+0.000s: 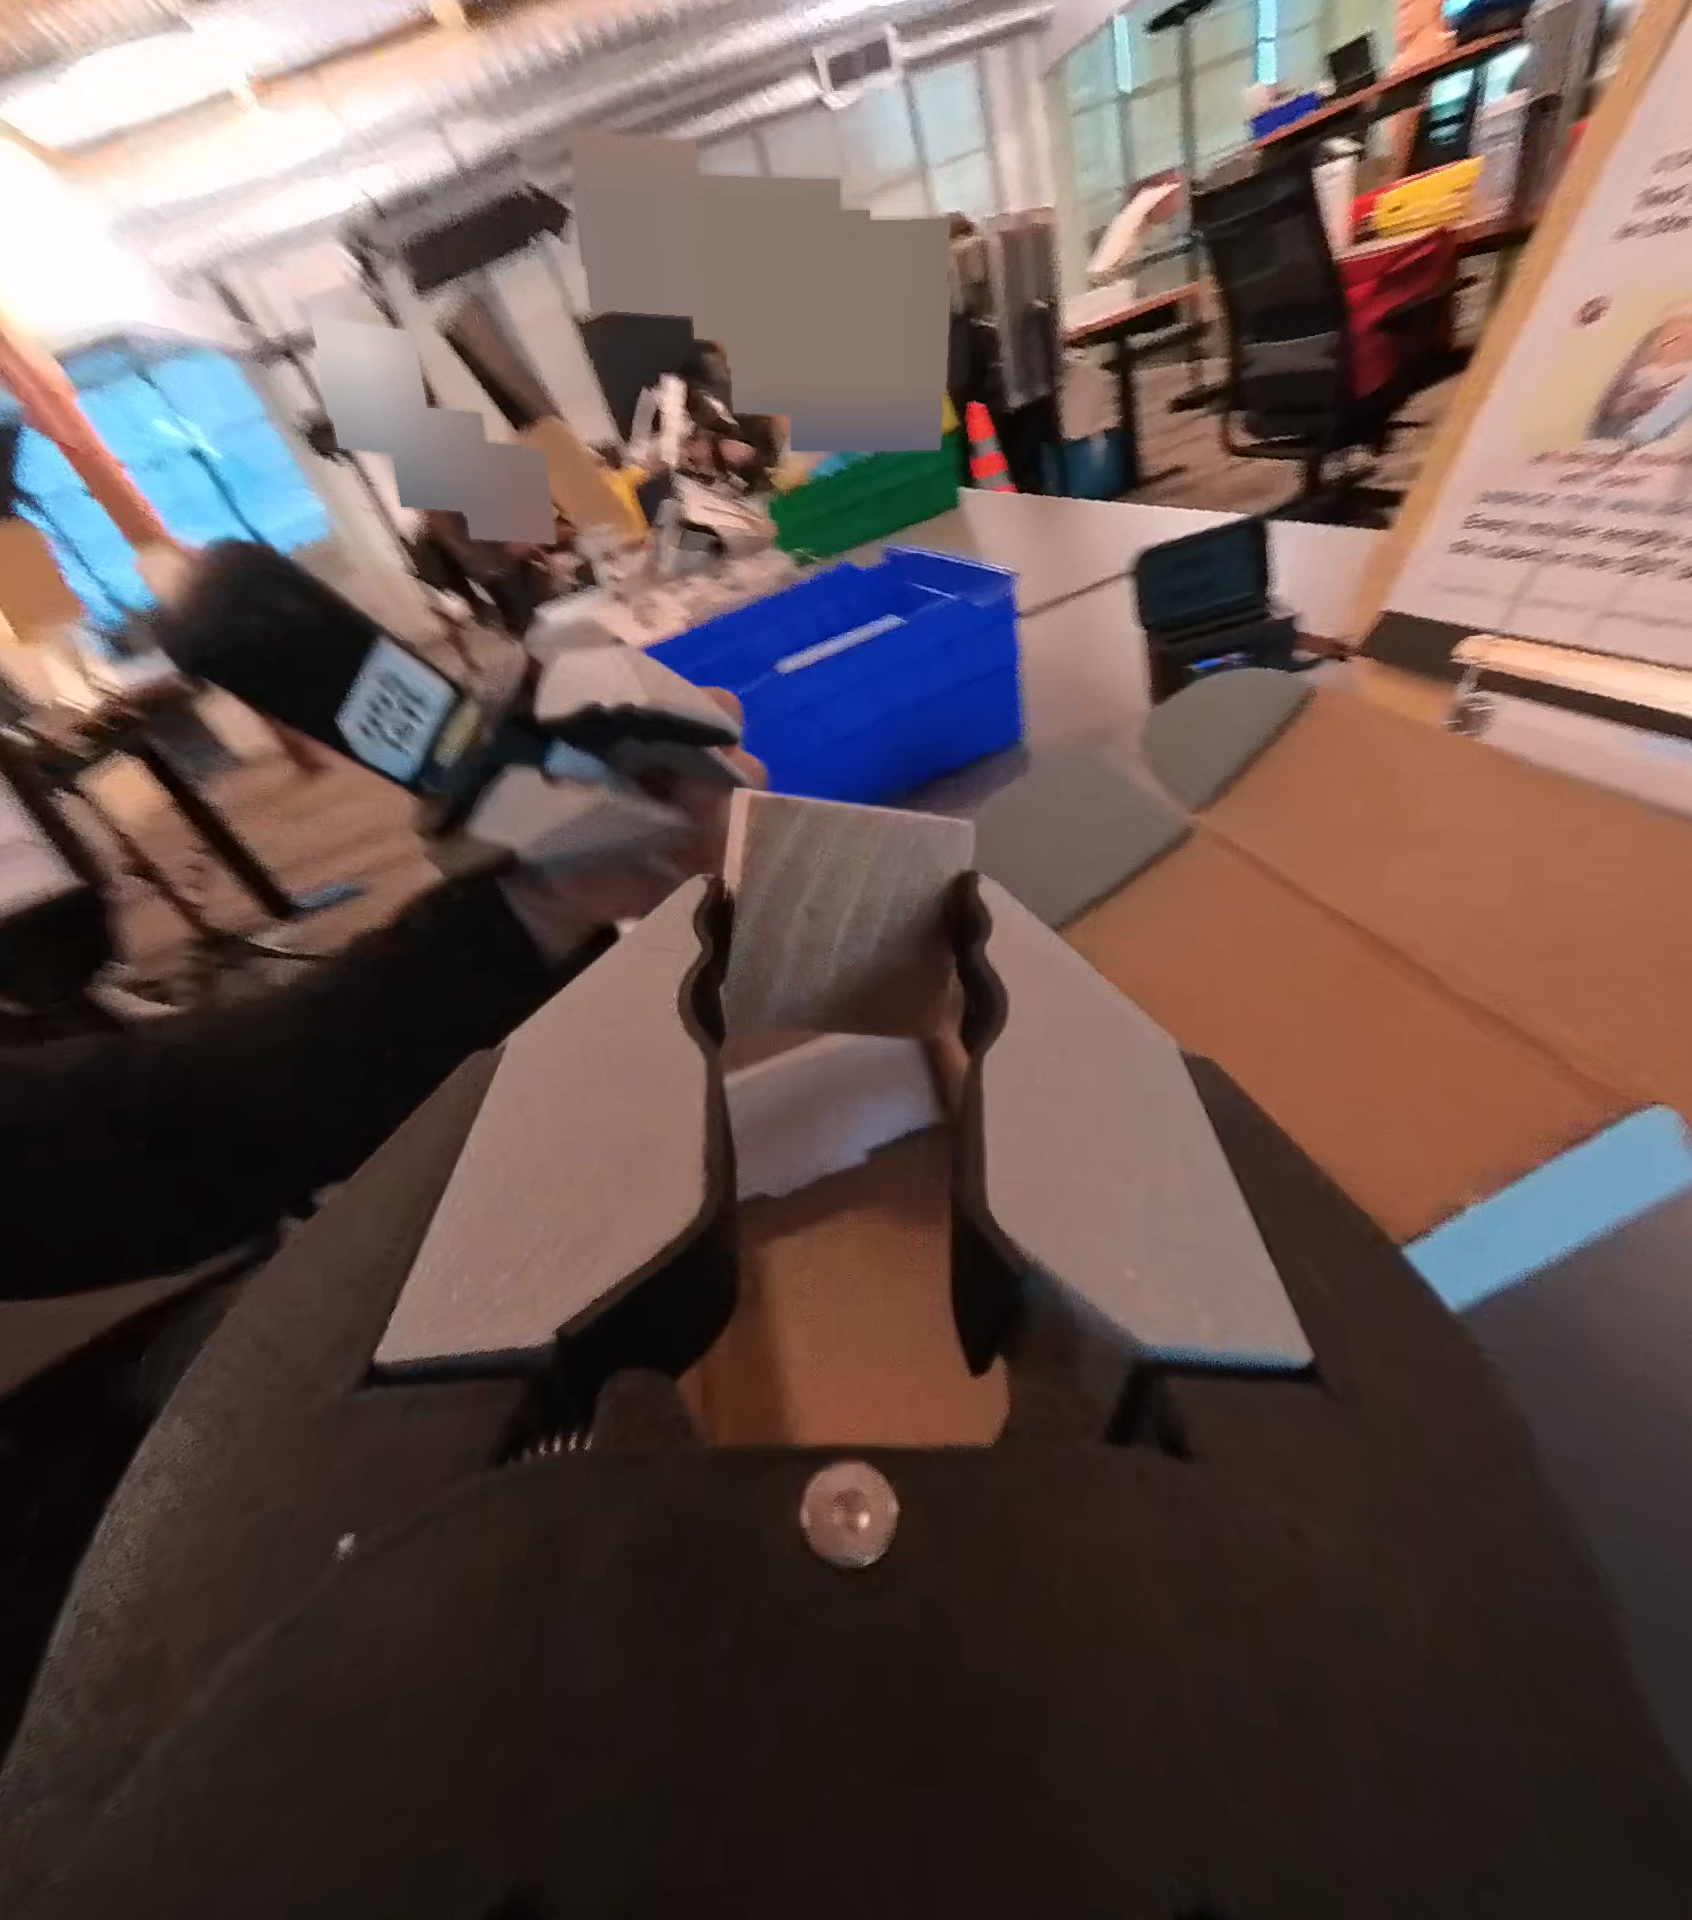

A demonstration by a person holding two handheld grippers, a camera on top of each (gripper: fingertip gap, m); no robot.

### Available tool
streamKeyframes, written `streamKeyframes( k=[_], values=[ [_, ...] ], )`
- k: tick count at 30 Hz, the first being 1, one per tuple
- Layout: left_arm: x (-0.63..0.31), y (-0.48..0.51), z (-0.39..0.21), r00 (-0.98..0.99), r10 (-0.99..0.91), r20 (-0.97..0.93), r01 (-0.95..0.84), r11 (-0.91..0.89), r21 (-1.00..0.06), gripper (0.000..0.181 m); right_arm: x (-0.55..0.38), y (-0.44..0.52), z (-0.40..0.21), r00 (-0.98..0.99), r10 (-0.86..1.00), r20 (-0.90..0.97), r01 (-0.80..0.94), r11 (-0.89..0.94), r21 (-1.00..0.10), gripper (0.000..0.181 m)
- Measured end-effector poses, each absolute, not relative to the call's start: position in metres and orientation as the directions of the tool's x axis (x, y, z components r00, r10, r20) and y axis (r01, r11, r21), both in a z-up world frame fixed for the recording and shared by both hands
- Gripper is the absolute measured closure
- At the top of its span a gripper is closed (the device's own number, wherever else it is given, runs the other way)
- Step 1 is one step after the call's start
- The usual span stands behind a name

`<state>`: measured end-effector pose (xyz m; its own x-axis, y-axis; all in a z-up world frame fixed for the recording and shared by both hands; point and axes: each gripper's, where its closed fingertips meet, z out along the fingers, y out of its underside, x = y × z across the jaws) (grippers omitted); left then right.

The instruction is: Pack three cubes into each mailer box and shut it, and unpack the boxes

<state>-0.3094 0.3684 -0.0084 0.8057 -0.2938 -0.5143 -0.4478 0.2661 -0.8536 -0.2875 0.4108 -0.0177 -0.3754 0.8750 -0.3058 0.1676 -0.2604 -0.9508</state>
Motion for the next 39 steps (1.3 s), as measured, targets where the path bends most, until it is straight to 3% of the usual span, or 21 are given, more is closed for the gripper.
streamKeyframes(
  k=[2, 5, 8, 17, 27, 34, 37, 39],
  values=[
    [-0.328, 0.364, -0.025, 0.805, -0.348, -0.48, -0.457, 0.15, -0.877, 0.181, -0.291, 0.414, -0.027, -0.306, 0.931, -0.197, 0.192, -0.143, -0.971, 0.139],
    [-0.33, 0.35, -0.084, 0.736, -0.564, -0.374, -0.51, -0.1, -0.854, 0.181, -0.296, 0.412, -0.045, -0.242, 0.968, -0.065, 0.272, 0.003, -0.962, 0.139],
    [-0.332, 0.349, -0.128, 0.7, -0.623, -0.349, -0.591, -0.232, -0.772, 0.181, -0.301, 0.399, -0.062, -0.269, 0.963, -0.004, 0.343, 0.091, -0.935, 0.139],
    [-0.326, 0.358, -0.153, 0.65, -0.638, -0.412, -0.68, -0.248, -0.69, 0.181, -0.304, 0.388, -0.11, -0.335, 0.894, 0.298, 0.502, 0.437, -0.747, 0.138],
    [-0.326, 0.365, -0.154, 0.646, -0.614, -0.454, -0.7, -0.24, -0.672, 0.18, -0.303, 0.388, -0.135, -0.411, 0.786, 0.462, 0.54, 0.618, -0.571, 0.138],
    [-0.325, 0.366, -0.156, 0.643, -0.609, -0.465, -0.709, -0.244, -0.661, 0.179, -0.306, 0.381, -0.132, -0.413, 0.736, 0.537, 0.495, 0.676, -0.545, 0.138],
    [-0.322, 0.364, -0.161, 0.624, -0.629, -0.464, -0.726, -0.247, -0.642, 0.179, -0.309, 0.378, -0.127, -0.393, 0.736, 0.551, 0.474, 0.675, -0.565, 0.118],
    [-0.321, 0.364, -0.165, 0.614, -0.639, -0.463, -0.735, -0.25, -0.63, 0.179, -0.308, 0.383, -0.127, -0.379, 0.736, 0.562, 0.484, 0.675, -0.558, 0.116]
  ],
)
